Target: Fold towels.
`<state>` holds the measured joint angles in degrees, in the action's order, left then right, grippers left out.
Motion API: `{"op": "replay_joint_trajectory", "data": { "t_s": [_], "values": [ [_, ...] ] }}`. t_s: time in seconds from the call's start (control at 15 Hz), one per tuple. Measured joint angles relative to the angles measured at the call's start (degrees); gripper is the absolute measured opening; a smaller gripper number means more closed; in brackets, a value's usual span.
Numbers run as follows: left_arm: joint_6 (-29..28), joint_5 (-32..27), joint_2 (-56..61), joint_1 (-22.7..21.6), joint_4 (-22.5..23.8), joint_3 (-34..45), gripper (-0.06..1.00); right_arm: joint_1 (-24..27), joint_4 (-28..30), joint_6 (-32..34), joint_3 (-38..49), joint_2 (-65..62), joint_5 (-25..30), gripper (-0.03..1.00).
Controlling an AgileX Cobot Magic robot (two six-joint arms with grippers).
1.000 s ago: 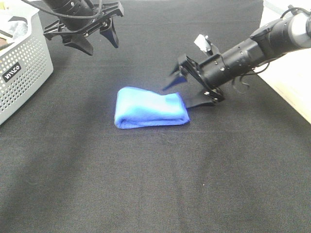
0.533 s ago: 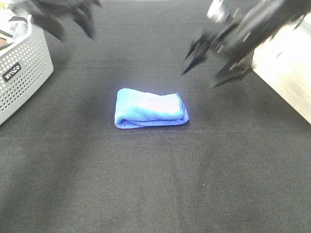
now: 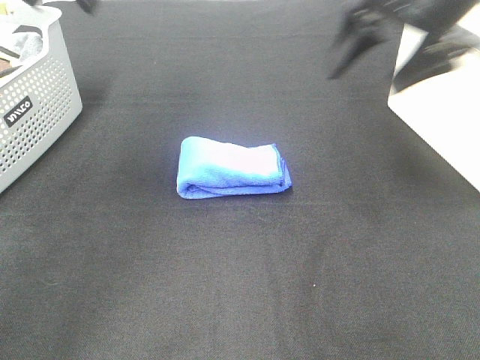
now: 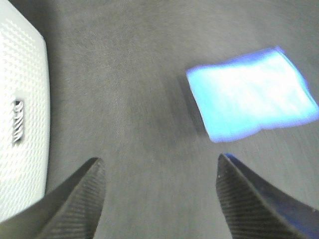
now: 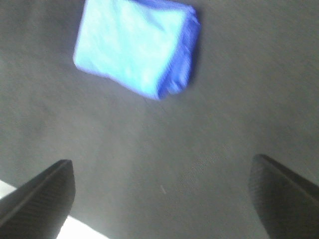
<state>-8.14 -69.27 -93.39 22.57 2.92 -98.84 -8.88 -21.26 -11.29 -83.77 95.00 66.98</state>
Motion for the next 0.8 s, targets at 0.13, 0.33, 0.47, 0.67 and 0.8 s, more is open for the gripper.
{"op": "replay_joint_trajectory", "data": {
  "t_s": [0.13,0.33,0.47,0.67,0.8],
  "values": [
    [0.0,-0.06,9.45,1.95,0.46,9.0,0.62,0.0,2.92,0.17,5.9,-7.96,0.74,0.89],
    [-1.09,-0.23,26.41,2.41,0.34,25.27,0.62,0.0,3.72,0.23,17.3,-21.72,1.32,0.89],
    [-1.55,-0.34,40.91,2.41,0.29,38.16,0.62,0.0,4.3,0.8,27.1,-34.03,1.32,0.89],
    [-1.72,-0.52,57.52,2.41,-1.32,50.25,0.62,0.0,6.82,2.01,37.7,-49.68,1.43,0.89],
    [-1.09,-0.69,68.75,2.41,-2.12,55.63,0.62,0.0,9.11,2.81,43.49,-59.7,1.43,0.89]
  ]
}}
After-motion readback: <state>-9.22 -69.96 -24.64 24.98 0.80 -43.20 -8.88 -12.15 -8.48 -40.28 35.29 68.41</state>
